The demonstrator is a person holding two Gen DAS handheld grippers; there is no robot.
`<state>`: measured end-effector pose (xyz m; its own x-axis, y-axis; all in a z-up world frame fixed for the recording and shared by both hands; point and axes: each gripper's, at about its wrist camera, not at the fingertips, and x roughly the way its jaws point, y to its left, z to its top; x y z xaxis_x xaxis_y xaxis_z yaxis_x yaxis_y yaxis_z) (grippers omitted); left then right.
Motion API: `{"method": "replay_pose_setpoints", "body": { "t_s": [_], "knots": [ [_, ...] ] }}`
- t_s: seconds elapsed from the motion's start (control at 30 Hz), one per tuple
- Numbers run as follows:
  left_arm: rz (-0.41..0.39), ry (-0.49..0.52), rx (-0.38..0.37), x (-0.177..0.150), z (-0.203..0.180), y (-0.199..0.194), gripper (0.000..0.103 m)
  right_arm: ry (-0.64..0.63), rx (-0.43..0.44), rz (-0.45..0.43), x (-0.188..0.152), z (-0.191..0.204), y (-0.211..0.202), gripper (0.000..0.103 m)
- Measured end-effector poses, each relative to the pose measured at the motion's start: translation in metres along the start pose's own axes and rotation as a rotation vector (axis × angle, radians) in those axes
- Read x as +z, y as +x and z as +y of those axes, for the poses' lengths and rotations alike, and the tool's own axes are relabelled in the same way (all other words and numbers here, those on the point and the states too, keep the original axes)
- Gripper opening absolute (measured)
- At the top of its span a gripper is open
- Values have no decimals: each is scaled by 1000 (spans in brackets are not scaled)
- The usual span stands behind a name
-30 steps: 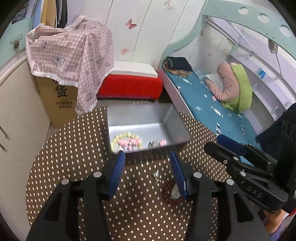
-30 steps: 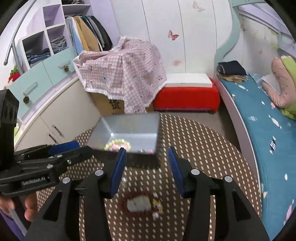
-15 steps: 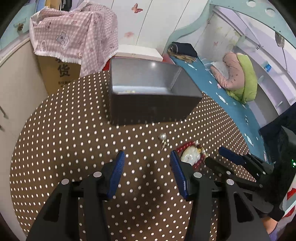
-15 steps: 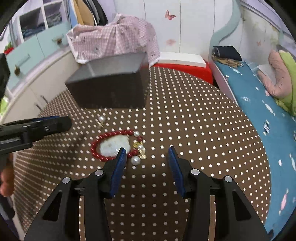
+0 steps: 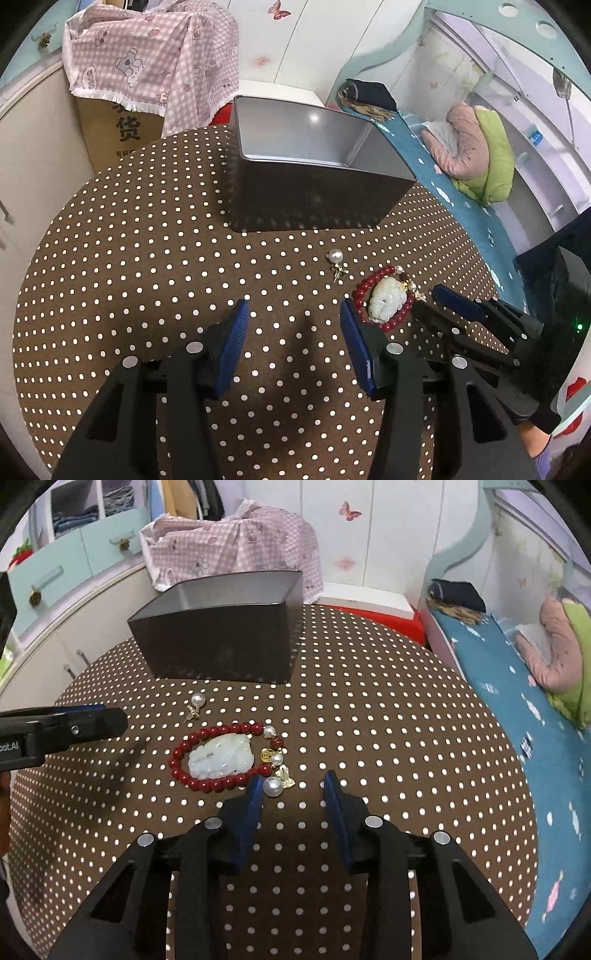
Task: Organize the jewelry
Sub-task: 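Grasp a pearl stud earring with the left gripper while the right gripper grasps a pearl earring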
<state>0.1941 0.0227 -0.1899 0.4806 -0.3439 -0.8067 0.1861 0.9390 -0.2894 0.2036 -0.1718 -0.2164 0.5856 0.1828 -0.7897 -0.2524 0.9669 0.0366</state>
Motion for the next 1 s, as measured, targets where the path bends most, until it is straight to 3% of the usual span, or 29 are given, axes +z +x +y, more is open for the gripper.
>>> {"method": "replay_pose_setpoints", "body": {
  "t_s": [0.1, 0.17, 0.8, 1.0],
  "knots": [
    [6, 0, -3, 1, -2, 4, 49, -22, 21, -5, -1, 3, -1, 16],
    [11, 6, -5, 2, -4, 8, 49, -37, 23, -4, -1, 5, -1, 11],
    [-15, 93, 50, 26, -37, 44, 49, 42, 34, -29, -3, -30, -11, 11],
    [-23, 145, 127, 31, -45, 53, 34, 47, 45, -31, 2, -34, -10, 11]
  ]
}}
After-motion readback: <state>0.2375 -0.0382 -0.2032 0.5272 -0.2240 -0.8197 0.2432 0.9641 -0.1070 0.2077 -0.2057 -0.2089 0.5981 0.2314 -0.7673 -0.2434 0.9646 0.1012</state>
